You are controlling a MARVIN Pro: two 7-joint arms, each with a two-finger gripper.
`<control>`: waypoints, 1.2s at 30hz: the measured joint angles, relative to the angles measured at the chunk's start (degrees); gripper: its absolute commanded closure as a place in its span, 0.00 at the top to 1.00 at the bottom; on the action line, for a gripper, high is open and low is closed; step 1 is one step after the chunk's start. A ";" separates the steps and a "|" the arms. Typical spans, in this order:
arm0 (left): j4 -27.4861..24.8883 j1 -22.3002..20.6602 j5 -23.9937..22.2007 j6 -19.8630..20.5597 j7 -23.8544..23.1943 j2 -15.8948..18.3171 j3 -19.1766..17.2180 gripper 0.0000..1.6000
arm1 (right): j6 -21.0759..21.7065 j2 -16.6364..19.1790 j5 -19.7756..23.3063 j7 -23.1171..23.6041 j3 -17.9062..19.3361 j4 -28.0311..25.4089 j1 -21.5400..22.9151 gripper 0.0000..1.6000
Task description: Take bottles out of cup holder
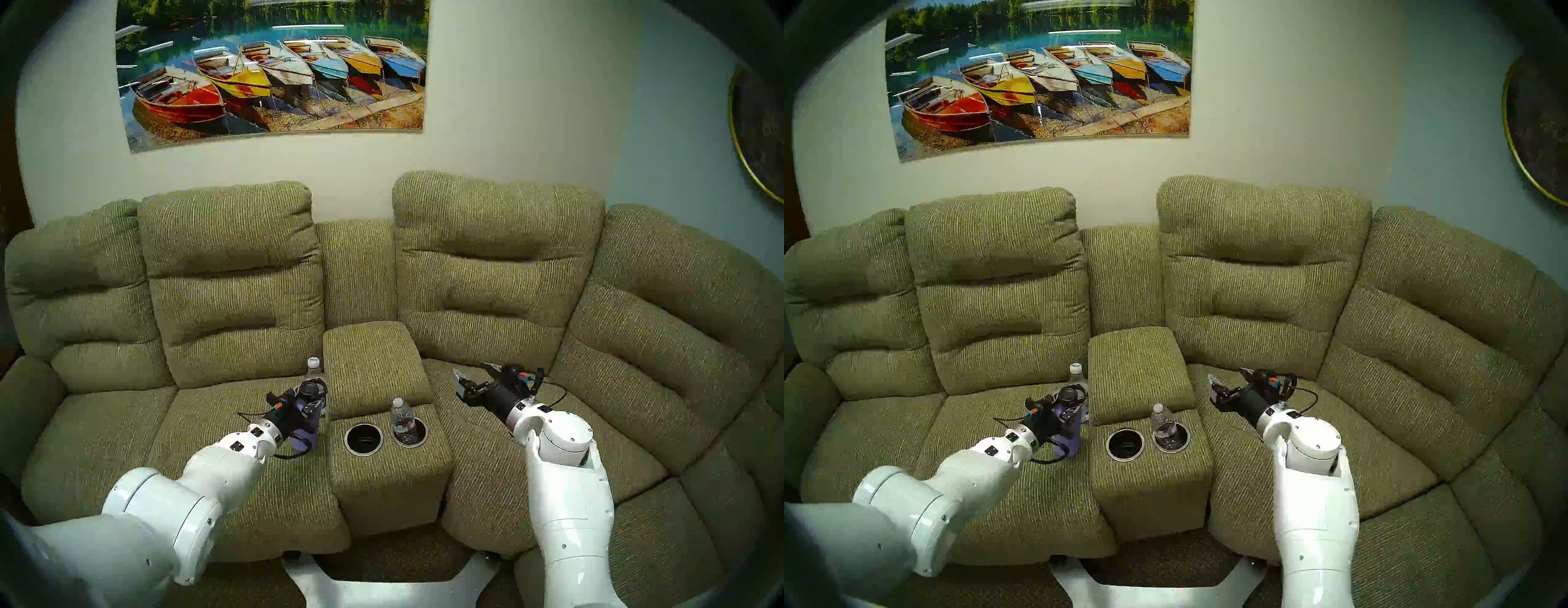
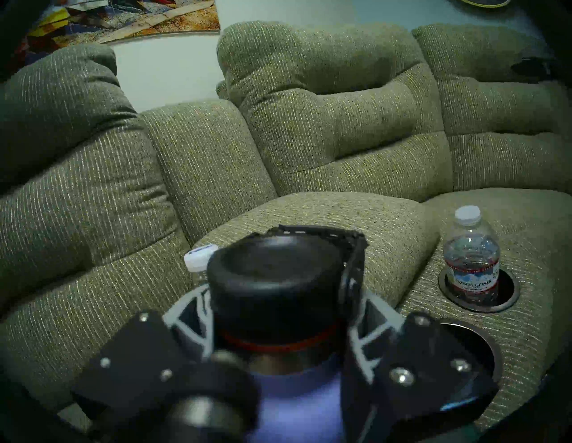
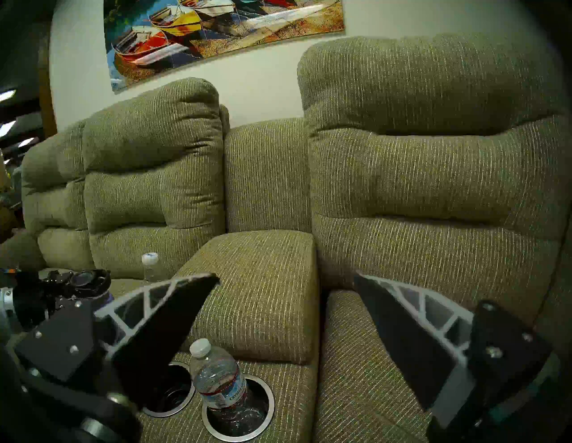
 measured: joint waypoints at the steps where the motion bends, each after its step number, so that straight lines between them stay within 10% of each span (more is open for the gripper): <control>1: 0.39 -0.19 0.46 -0.07 0.49 -0.12 0.31 0.00 | 0.00 0.00 0.00 0.00 0.00 0.00 0.01 1.00; 9: 2.24 -0.97 2.83 -0.10 3.32 -0.69 1.97 0.00 | 0.00 0.00 0.00 0.00 0.00 0.03 0.01 1.00; 10: 2.40 -1.05 3.06 -0.09 3.67 -0.75 2.13 0.26 | 0.00 0.00 0.00 0.00 0.00 0.04 0.01 1.00; 14: 2.80 -1.43 3.86 0.02 4.94 -1.01 2.63 0.46 | 0.00 0.00 0.00 0.00 0.00 0.05 0.01 1.00; 16: 2.97 -1.63 4.20 0.11 5.51 -1.12 2.82 1.00 | 0.00 0.00 0.00 0.00 0.00 0.06 0.01 1.00; 36: 2.54 -2.98 5.45 -4.03 9.39 -1.52 2.53 1.00 | 0.00 0.00 -0.01 0.00 0.00 0.07 0.01 1.00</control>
